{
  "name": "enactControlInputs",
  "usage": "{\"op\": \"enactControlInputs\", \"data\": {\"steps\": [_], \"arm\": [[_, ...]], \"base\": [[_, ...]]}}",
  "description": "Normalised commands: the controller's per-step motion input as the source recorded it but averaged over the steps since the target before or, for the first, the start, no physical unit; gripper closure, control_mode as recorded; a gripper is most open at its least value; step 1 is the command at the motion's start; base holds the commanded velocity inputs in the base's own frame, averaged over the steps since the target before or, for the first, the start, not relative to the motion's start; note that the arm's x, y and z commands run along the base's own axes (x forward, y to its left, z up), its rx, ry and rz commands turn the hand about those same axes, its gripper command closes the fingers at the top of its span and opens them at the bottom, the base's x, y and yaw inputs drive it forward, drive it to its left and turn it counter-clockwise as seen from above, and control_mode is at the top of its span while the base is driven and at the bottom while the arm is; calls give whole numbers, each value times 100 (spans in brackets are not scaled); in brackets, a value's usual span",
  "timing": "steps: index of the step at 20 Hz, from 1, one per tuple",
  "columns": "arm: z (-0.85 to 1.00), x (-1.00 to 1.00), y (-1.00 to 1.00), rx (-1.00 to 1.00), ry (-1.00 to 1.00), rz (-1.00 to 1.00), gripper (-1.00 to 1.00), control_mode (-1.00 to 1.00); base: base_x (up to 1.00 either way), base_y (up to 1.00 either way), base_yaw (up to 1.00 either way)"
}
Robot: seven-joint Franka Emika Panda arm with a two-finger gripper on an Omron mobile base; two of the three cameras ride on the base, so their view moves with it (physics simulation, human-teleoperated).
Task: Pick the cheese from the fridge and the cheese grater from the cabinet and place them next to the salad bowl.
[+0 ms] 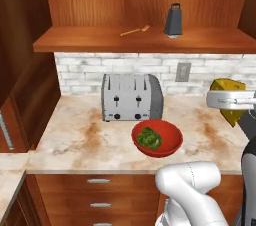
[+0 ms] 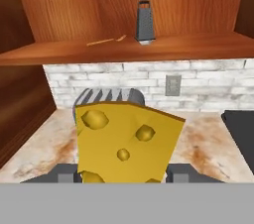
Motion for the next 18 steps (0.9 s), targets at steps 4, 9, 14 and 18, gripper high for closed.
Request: {"op": "enactControlInputs", "data": {"steps": [4, 9, 14, 18], "arm": [[0, 0, 0, 0, 0, 0, 100, 100], [0, 0, 0, 0, 0, 0, 100, 100], [0, 0, 0, 0, 0, 0, 100, 100], [0, 0, 0, 0, 0, 0, 100, 100]], "base": [[71, 0, -23], [52, 3, -34], [52, 0, -20], [84, 21, 0]]}}
